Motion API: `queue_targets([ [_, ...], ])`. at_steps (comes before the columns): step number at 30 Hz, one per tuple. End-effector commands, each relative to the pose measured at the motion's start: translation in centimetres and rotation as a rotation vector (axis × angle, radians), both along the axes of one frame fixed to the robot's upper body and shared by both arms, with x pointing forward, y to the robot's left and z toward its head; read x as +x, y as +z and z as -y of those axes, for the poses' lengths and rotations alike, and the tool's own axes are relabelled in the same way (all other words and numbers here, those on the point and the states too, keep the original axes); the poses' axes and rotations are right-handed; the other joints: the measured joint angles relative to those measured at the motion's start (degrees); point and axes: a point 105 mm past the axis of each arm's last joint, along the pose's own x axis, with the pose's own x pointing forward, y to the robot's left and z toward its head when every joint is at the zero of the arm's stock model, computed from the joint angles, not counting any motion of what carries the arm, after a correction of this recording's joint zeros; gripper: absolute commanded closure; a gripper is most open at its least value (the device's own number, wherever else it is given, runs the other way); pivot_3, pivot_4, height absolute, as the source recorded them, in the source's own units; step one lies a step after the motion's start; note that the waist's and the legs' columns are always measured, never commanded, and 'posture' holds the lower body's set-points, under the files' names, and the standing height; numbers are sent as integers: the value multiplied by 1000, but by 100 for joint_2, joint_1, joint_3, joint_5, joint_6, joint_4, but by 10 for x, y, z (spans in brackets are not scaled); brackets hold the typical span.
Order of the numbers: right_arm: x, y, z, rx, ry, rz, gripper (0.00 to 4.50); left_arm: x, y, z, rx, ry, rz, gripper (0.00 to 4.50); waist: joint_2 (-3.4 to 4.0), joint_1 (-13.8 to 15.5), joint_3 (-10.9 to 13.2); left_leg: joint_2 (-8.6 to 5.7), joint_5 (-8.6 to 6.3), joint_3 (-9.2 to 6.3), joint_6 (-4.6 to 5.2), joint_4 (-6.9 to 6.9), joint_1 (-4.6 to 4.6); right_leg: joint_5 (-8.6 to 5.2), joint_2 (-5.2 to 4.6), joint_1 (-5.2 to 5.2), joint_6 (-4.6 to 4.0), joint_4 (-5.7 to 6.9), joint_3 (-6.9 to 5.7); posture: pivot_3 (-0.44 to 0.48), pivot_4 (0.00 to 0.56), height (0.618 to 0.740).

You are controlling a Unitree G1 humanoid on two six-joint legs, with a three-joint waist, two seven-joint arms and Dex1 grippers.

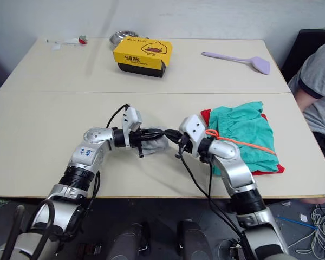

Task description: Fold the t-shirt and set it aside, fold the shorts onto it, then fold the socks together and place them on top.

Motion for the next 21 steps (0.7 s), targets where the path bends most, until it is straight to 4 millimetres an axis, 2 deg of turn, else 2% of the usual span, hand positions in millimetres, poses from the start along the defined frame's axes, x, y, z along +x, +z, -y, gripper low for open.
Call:
queue_targets([
  [1,4,12,-9,27,0,51,4461,2,0,-22,-7,82,-8,4500,0,-4,0,-1,0,1,0,2,0,0,-2,0,0,0,1,0,150,740],
  [6,7,-1,-23,-2,21,9,4461,-6,-28,-26,30,109,-69,4500,0,12,0,-4,-1,0,3,7,0,0,-8,3,0,2,0,0,150,740],
  [11,15,-28,-18,-63,-19,-76,4461,-7,-43,-32,25,172,-114,4500,0,14,-1,-9,-3,-5,11,10,10,0,-15,19,0,5,-3,0,150,740],
  [14,18,-34,-11,-38,-53,-147,4461,-10,-53,-38,36,197,-132,4500,0,9,-1,-9,-6,-3,16,7,29,0,-15,33,0,5,0,0,150,740],
  [15,17,-34,-9,-18,-55,-179,4461,-11,-55,-40,35,203,-136,4500,0,7,-1,-7,-9,-3,18,4,41,0,-15,43,-1,5,0,0,150,740],
  [17,17,-24,-6,110,-72,-269,4461,-12,-56,-41,19,211,-148,4500,1,-3,-2,-5,-19,-3,27,-6,79,-2,-15,82,-5,0,0,0,150,740],
  [19,11,-11,-2,192,-37,-283,4461,-14,-53,-41,-2,201,-131,4500,1,-1,-2,0,-22,-7,24,-7,91,-3,-14,96,-6,-3,-2,0,150,740],
  [21,4,7,2,274,3,-287,4107,-18,-47,-40,-24,172,-106,4500,1,2,-2,0,-23,-9,23,-8,89,-4,-14,95,-7,-4,-2,0,150,740],
])
